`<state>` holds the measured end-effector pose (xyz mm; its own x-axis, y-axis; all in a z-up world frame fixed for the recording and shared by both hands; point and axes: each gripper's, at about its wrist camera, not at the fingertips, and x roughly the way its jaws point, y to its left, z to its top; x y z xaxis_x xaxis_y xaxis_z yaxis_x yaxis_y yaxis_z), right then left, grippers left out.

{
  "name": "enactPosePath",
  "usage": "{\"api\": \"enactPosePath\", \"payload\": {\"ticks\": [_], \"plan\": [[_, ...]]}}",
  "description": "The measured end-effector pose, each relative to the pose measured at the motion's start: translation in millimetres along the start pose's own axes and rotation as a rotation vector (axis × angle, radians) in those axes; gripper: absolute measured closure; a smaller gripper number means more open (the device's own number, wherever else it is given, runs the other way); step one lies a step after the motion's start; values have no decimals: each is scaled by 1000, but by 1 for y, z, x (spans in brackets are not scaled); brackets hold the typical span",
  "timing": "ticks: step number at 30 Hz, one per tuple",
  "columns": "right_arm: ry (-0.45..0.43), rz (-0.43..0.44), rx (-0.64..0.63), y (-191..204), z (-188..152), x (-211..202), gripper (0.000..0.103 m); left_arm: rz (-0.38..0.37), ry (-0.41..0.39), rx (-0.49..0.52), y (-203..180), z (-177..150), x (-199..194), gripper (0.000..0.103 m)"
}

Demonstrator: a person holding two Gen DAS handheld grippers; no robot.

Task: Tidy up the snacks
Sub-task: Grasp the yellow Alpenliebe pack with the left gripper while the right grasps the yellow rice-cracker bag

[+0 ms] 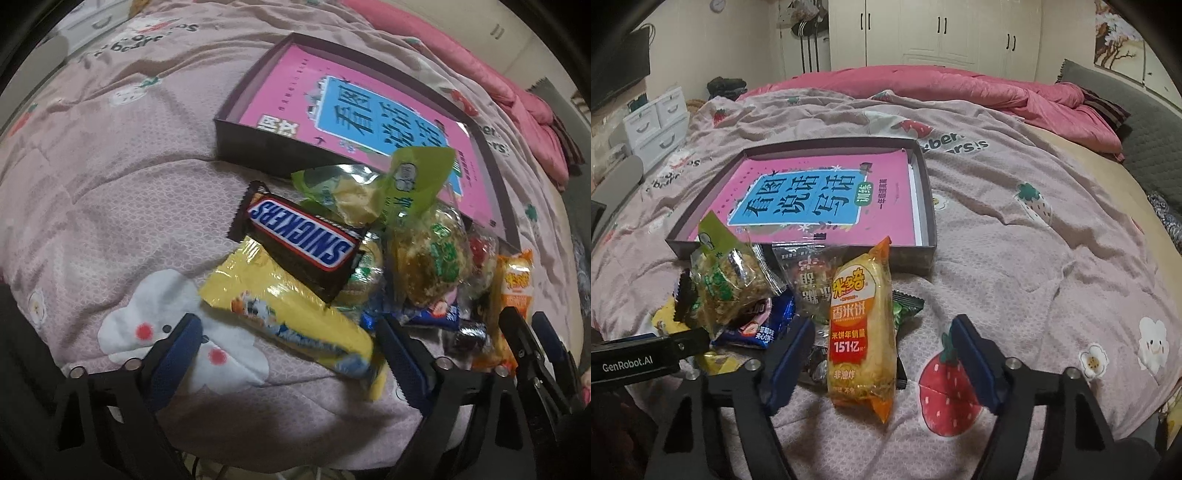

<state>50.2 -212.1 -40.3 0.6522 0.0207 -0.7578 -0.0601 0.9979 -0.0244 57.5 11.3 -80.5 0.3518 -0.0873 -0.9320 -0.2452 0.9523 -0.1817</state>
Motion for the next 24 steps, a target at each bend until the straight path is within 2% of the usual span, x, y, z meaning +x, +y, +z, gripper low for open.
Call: {"api": "enactPosePath", "payload": {"ticks": [2, 4, 6, 7, 8, 13, 16, 17, 23, 24], "plan": [[5, -13, -18, 3, 1, 4, 37, 2, 5, -6, 1, 0, 2, 12], [13, -18, -37, 7, 0, 8, 47, 1, 3, -8, 3, 0, 2, 15], [31, -18, -59, 10, -1, 12, 56, 7, -2, -6, 5, -1, 1, 33], [41, -15, -67, 10, -2, 14, 63, 5, 2, -8, 7, -1, 2, 34], [49, -11, -71, 11, -3, 16, 66, -4, 1, -14, 10, -2, 1, 36], [30, 6, -50, 5, -3, 10, 69, -22, 3, -12, 20, -4, -2, 55], [15, 23, -25, -1, -1, 5, 70, -49, 8, 3, 25, -5, -5, 61], [12, 35, -13, -4, 0, 4, 70, -56, 13, 10, 27, -6, -5, 65], [-8, 61, 15, -8, 2, -3, 70, -100, 23, 14, 35, -6, -11, 73], [-14, 64, 19, -9, 2, -4, 70, -109, 20, 14, 36, -6, -13, 79]]}}
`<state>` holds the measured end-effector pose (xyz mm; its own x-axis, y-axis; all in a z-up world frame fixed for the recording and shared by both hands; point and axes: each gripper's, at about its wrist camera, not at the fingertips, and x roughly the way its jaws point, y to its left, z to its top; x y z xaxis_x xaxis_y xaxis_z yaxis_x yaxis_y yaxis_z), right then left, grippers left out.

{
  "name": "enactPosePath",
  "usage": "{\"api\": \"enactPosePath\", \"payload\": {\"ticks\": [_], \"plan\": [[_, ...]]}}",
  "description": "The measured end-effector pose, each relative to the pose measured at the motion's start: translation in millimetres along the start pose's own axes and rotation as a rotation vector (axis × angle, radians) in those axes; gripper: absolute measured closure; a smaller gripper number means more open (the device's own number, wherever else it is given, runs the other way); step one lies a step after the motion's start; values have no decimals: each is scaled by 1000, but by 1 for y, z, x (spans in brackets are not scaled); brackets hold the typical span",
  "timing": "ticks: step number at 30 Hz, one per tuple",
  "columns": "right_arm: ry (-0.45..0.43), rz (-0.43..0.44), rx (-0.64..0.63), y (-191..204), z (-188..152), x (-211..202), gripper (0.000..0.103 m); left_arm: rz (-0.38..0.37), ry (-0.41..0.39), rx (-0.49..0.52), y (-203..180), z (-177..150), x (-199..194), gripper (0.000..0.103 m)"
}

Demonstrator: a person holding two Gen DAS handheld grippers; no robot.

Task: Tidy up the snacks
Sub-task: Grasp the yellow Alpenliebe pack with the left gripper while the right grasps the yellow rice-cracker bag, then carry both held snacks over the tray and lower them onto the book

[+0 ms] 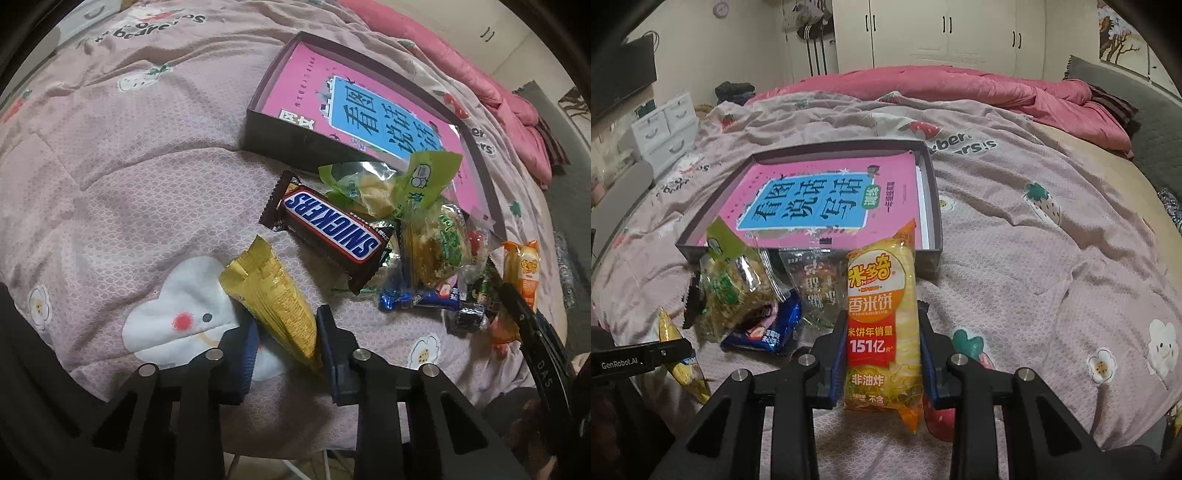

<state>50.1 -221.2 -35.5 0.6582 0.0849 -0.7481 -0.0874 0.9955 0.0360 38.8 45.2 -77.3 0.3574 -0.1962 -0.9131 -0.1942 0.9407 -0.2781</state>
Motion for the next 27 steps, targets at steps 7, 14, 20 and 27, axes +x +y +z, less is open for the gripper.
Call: {"api": "enactPosePath", "payload": {"ticks": [7, 14, 20, 27], "plan": [[-36, 23, 11, -1, 3, -8, 70, -26, -25, 14, 0, 3, -10, 86], [-65, 40, 8, 1, 4, -14, 70, -29, -66, 34, -1, 7, -23, 90], [-91, 58, 5, 4, 6, -19, 70, -35, -139, 70, -7, 15, -39, 90], [-150, 91, 1, 5, 11, -30, 70, -29, -239, 122, -20, 29, -60, 90]]}}
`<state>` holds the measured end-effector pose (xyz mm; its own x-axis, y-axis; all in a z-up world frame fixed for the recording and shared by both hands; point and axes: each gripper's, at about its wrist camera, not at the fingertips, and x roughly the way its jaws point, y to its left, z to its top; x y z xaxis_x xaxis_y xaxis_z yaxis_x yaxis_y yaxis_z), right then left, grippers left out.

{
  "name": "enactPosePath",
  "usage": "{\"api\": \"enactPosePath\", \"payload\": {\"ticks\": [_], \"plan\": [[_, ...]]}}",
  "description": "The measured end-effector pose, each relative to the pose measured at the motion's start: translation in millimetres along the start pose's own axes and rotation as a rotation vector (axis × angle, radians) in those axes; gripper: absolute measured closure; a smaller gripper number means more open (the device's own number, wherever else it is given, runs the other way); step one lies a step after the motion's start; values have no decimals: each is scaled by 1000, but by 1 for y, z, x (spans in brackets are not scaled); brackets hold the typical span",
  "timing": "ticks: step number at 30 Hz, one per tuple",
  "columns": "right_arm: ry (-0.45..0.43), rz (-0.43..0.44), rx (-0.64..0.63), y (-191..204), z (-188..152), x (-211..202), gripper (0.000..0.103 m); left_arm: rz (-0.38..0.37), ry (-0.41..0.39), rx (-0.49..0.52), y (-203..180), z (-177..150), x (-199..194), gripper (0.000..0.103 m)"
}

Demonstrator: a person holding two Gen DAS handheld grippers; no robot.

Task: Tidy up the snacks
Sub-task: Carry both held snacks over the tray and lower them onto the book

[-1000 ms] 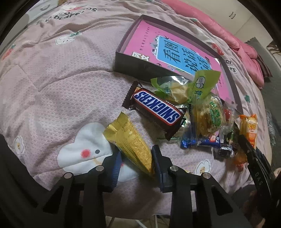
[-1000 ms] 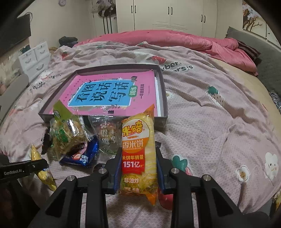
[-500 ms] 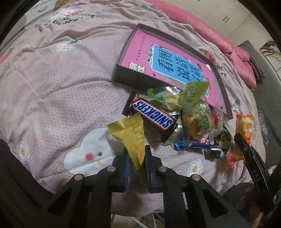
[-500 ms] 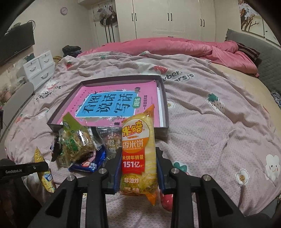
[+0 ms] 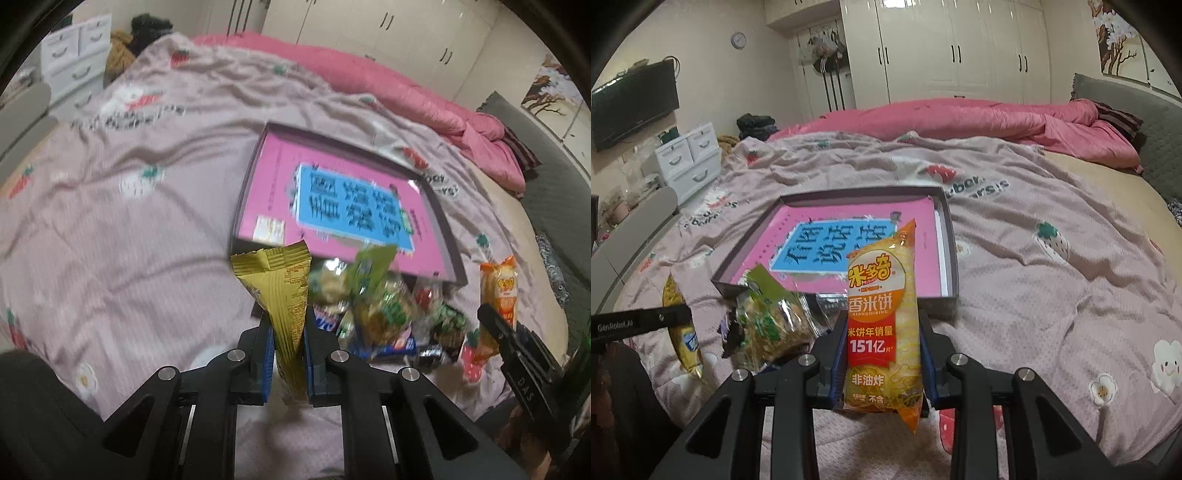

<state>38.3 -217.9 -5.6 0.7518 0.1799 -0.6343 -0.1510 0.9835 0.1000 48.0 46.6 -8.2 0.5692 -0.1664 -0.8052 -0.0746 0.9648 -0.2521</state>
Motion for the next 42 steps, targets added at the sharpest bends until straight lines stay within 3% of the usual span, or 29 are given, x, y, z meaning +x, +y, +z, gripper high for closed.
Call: {"api": "enactPosePath", "payload": {"ticks": [12, 18, 28, 42], "plan": [[-86, 54, 20, -3, 15, -4, 70, -12, -170, 73, -22, 42, -20, 90], [-108, 68, 25, -5, 24, 2, 70, -25, -206, 67, -21, 64, -11, 90], [-135, 81, 43, -13, 37, 12, 70, -27, -201, 78, -18, 85, 22, 90], [-145, 98, 89, -33, 58, 39, 70, -1, -132, 118, -23, 95, 71, 90]]}}
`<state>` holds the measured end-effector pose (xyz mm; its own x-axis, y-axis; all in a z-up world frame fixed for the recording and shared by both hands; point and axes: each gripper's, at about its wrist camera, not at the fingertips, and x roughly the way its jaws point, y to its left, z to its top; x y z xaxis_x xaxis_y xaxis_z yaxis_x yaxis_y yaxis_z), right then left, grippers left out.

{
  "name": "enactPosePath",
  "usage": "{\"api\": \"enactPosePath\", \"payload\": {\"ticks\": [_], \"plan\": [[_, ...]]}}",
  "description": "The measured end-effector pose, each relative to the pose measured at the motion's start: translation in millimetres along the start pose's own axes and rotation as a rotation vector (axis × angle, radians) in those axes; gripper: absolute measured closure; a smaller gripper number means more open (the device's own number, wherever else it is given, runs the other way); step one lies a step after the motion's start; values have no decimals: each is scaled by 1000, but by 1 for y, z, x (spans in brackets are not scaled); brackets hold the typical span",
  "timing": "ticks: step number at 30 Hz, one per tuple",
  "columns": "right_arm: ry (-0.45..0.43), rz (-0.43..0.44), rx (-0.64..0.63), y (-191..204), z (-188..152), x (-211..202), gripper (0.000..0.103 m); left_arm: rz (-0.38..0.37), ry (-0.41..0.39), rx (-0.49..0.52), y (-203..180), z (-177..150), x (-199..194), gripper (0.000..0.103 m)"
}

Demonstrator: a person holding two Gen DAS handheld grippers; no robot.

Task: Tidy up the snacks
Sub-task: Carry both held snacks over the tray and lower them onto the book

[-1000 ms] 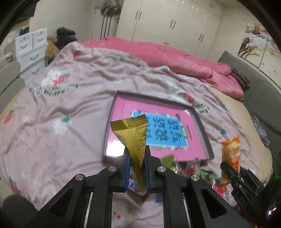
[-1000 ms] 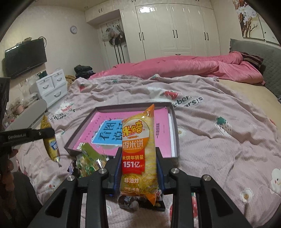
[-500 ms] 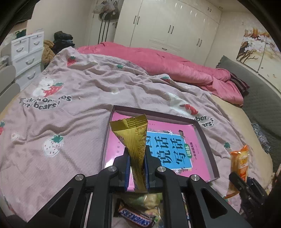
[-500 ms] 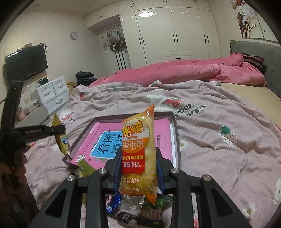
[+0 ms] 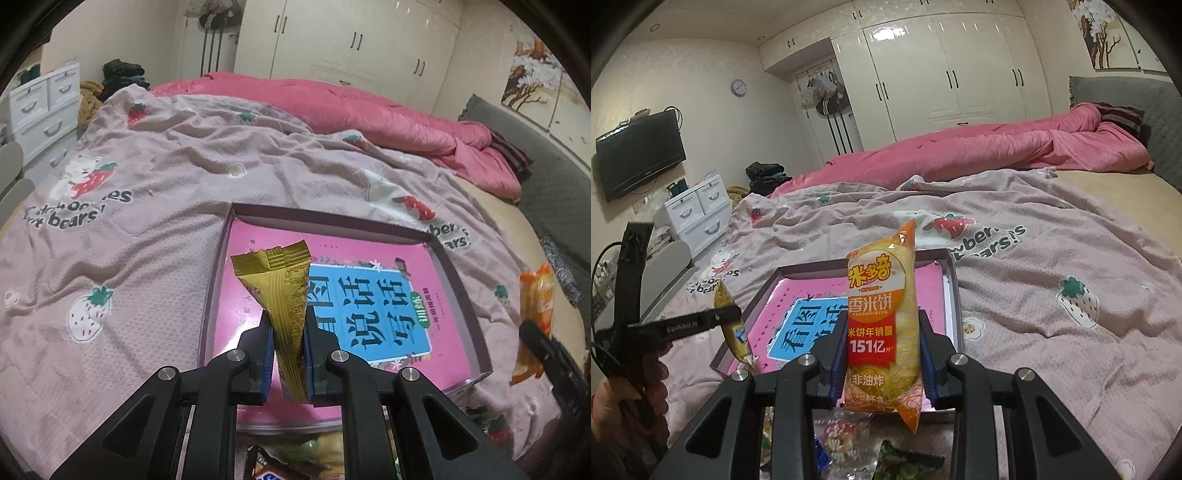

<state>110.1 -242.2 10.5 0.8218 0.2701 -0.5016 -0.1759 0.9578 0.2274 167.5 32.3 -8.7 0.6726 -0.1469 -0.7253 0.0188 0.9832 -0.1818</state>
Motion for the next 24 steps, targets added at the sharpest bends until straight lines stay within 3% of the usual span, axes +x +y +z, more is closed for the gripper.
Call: {"api": "enactPosePath", "payload": {"ticks": [13, 24], "plan": [[89, 13, 27, -12, -3, 39, 70, 17, 29, 43, -4, -5, 18, 89], [175, -33, 45, -21, -15, 59, 70, 41, 85, 113, -14, -10, 22, 89]]}}
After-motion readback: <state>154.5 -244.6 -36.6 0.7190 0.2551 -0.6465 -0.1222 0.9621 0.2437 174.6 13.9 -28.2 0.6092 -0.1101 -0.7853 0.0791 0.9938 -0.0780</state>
